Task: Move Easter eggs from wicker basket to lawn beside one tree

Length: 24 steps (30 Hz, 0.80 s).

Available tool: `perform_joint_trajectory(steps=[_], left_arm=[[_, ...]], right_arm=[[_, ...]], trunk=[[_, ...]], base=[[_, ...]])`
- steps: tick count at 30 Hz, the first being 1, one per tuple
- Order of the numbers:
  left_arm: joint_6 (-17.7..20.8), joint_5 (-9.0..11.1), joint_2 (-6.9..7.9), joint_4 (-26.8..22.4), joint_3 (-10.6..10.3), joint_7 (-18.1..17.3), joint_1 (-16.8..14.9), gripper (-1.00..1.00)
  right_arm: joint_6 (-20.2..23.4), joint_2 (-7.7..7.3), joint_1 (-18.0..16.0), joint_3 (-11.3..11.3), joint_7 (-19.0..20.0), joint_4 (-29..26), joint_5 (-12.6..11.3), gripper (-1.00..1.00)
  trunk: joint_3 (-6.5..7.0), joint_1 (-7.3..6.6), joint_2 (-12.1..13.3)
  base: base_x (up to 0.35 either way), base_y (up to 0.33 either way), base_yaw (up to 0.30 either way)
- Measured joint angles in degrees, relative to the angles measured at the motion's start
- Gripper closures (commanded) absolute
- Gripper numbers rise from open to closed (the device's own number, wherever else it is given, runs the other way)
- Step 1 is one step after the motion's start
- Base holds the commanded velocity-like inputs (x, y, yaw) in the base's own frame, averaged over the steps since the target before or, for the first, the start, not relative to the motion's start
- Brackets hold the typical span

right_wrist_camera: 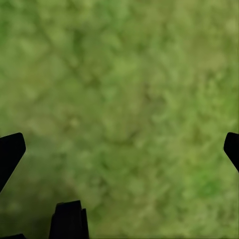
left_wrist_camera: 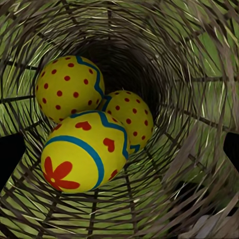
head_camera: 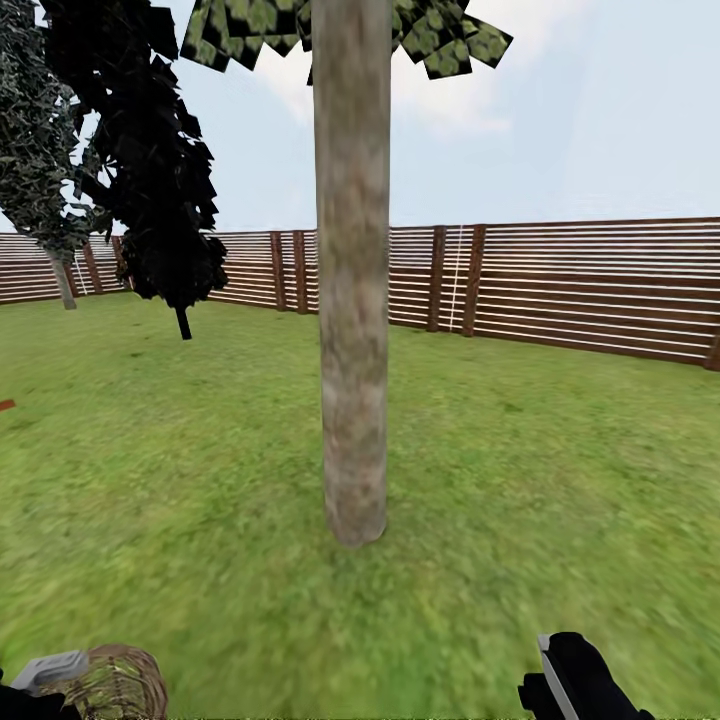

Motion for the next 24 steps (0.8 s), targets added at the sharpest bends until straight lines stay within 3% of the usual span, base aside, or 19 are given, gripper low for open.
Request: perform_joint_trajectory(steps=[24], left_arm=[[0.0,0.19,0.53,0.03,0.0,-0.18,0.0,-1.0]], right_arm=[[0.0,0.0,0.0,0.01,0.0,-0.04,0.0,-1.0]], trunk=[[-4.31,5.27,-9.63]], base=[[-0.038,0.026,0.0]])
